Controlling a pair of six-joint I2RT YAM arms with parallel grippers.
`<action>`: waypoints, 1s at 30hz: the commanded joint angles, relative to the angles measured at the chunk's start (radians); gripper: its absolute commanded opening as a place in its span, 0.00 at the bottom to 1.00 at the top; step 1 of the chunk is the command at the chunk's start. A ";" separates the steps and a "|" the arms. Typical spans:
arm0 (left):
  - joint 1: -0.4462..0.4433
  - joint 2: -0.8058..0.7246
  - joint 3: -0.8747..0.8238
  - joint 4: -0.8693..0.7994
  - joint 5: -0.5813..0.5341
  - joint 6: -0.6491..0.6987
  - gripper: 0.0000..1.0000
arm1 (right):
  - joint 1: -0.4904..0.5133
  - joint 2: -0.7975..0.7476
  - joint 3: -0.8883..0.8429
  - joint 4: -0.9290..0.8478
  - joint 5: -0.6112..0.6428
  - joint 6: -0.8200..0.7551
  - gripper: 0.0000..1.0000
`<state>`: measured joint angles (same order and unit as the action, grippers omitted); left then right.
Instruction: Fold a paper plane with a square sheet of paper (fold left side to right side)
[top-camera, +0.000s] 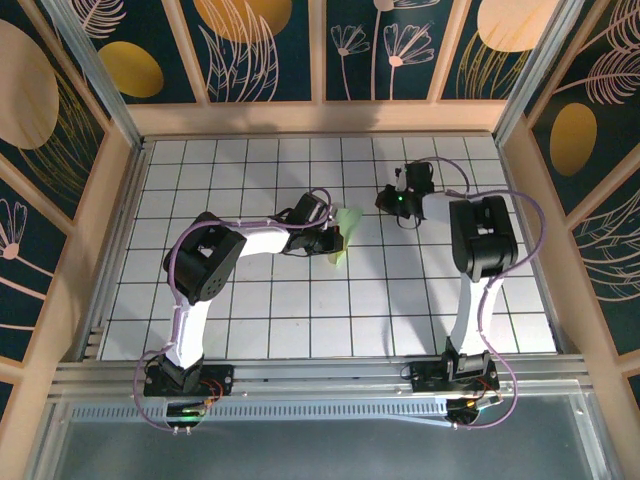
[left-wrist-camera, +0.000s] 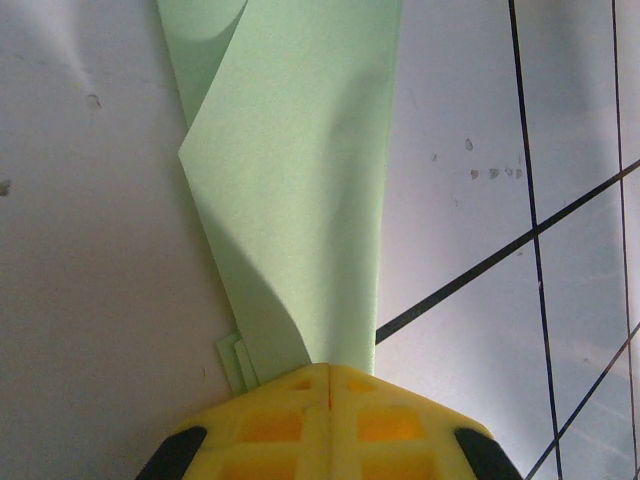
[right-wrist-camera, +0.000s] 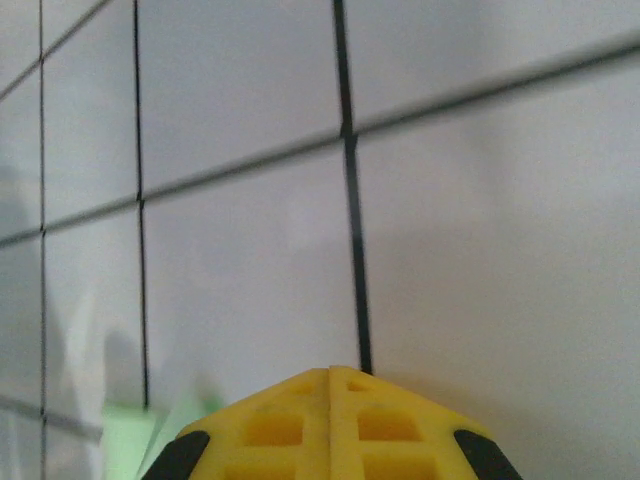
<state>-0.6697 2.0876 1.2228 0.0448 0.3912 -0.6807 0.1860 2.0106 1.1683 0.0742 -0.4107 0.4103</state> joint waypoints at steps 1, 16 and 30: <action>0.004 0.051 -0.065 -0.188 -0.072 0.013 0.00 | 0.051 -0.133 -0.105 0.031 -0.090 0.059 0.00; 0.005 0.046 -0.068 -0.179 -0.070 0.010 0.00 | 0.212 -0.102 -0.224 0.170 -0.186 0.258 0.00; 0.018 -0.029 -0.038 -0.119 -0.032 -0.012 0.04 | 0.178 -0.036 -0.223 0.011 -0.100 0.209 0.00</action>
<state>-0.6693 2.0750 1.2118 0.0525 0.3847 -0.6827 0.3862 1.9427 0.9546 0.1902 -0.5766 0.6552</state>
